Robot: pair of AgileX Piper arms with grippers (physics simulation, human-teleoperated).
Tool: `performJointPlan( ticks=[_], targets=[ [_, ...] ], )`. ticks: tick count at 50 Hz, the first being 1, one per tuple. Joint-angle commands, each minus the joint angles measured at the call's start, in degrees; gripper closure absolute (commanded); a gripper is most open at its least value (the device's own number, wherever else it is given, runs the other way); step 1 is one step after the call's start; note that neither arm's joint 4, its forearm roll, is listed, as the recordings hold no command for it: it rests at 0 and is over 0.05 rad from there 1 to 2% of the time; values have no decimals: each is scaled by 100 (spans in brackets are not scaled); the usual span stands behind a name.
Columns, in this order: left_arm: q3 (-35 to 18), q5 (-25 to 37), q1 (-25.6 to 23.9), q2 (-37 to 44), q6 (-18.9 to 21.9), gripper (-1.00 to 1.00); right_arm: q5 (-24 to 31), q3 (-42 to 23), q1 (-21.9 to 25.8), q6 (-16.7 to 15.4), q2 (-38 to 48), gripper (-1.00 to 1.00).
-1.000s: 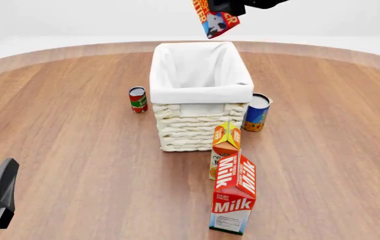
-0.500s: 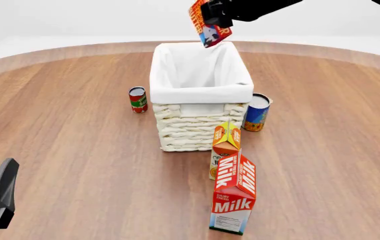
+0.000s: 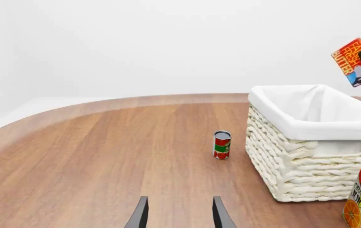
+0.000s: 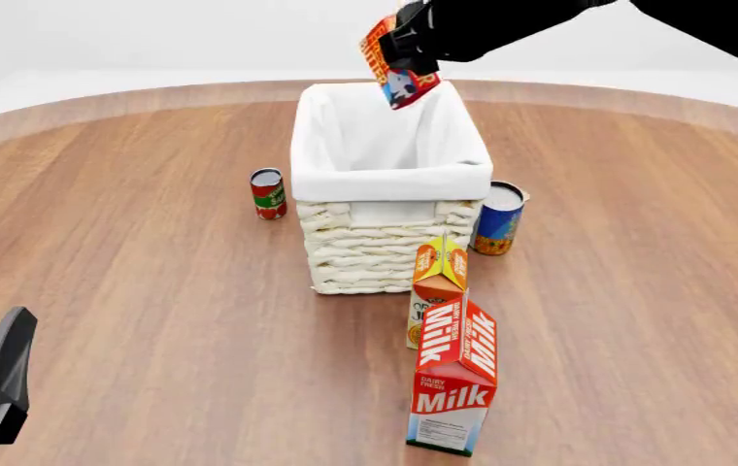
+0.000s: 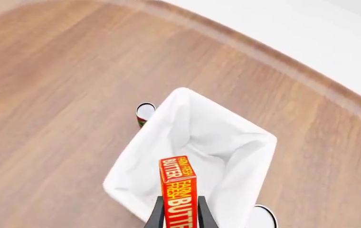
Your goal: Pick up the butter and put it in the basket.
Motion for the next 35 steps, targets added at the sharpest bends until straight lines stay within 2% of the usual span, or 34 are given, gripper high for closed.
performJointPlan(
  ticks=[1, 35],
  targets=[
    [0, 0, 0, 0, 0, -100, -103, -106, -39, 11, 136, 100],
    [0, 0, 0, 0, 0, -100, -534, 77, -104, 27, 569, 100]
  ],
)
